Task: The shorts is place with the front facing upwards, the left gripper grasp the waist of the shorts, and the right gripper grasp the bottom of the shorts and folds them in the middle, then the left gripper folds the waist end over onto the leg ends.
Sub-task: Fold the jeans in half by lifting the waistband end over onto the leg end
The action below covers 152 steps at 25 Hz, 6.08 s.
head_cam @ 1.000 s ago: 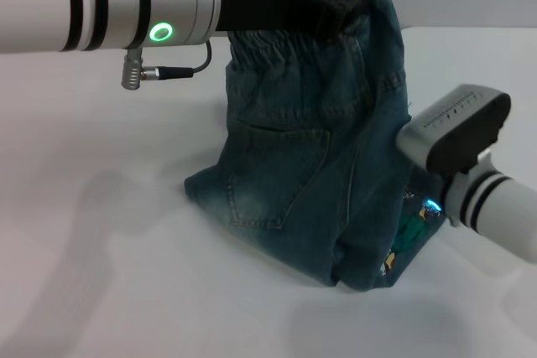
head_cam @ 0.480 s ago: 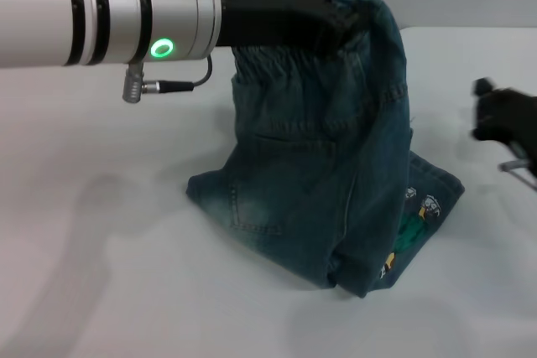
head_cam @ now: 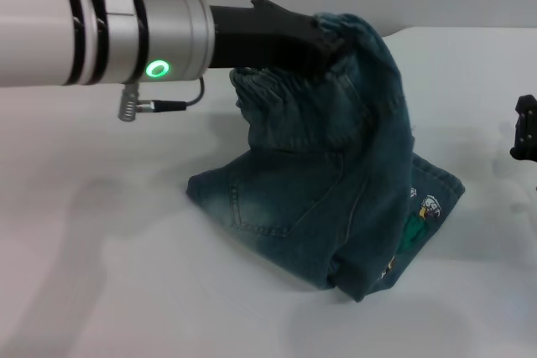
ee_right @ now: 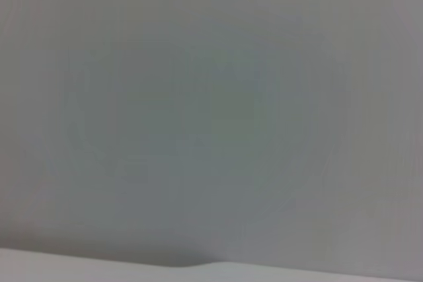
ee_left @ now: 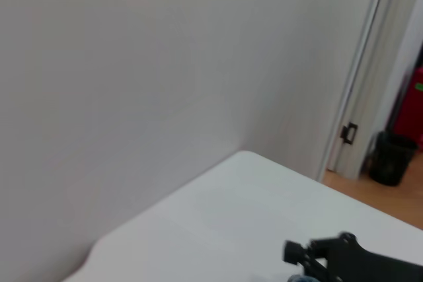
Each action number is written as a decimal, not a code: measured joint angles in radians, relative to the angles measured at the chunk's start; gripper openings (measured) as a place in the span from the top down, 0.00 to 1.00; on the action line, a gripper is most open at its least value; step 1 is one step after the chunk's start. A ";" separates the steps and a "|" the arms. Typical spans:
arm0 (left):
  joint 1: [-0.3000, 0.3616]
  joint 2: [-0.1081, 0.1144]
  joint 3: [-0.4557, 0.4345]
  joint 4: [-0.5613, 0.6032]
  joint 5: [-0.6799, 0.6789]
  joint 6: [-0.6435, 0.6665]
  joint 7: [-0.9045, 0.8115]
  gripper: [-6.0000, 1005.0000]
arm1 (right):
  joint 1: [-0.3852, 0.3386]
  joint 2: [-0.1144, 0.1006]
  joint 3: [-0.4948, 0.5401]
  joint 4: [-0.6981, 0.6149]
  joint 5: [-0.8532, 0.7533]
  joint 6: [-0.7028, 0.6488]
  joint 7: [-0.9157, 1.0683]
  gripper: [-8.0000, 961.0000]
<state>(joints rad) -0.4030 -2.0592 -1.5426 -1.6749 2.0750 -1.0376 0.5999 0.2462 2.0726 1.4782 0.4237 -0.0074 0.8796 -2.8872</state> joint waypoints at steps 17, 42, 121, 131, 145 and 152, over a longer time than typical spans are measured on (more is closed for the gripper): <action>0.118 0.002 -0.097 -0.191 0.056 -0.029 0.000 0.94 | 0.056 0.007 -0.077 -0.009 -0.016 -0.082 0.017 0.99; 0.175 0.001 -0.101 -0.299 0.057 -0.046 -0.009 0.94 | 0.269 0.020 -0.457 0.027 -0.007 -0.251 0.265 0.99; 0.107 -0.004 0.527 0.172 -0.191 0.439 0.243 0.62 | -0.208 0.000 -0.009 0.269 -0.022 0.011 0.005 0.99; 0.034 -0.008 0.556 0.198 -0.199 0.536 0.294 0.24 | -0.214 0.000 -0.011 0.274 -0.032 0.013 0.009 0.99; 0.010 -0.010 0.589 0.289 -0.203 0.708 0.293 0.16 | -0.216 0.000 -0.032 0.274 -0.033 0.013 0.011 0.99; 0.006 -0.012 0.618 0.354 -0.260 0.826 0.287 0.16 | -0.219 0.000 -0.036 0.273 -0.033 0.013 0.011 0.99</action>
<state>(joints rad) -0.3971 -2.0716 -0.9249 -1.3206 1.8152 -0.2115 0.8866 0.0272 2.0725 1.4425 0.6972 -0.0400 0.8928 -2.8757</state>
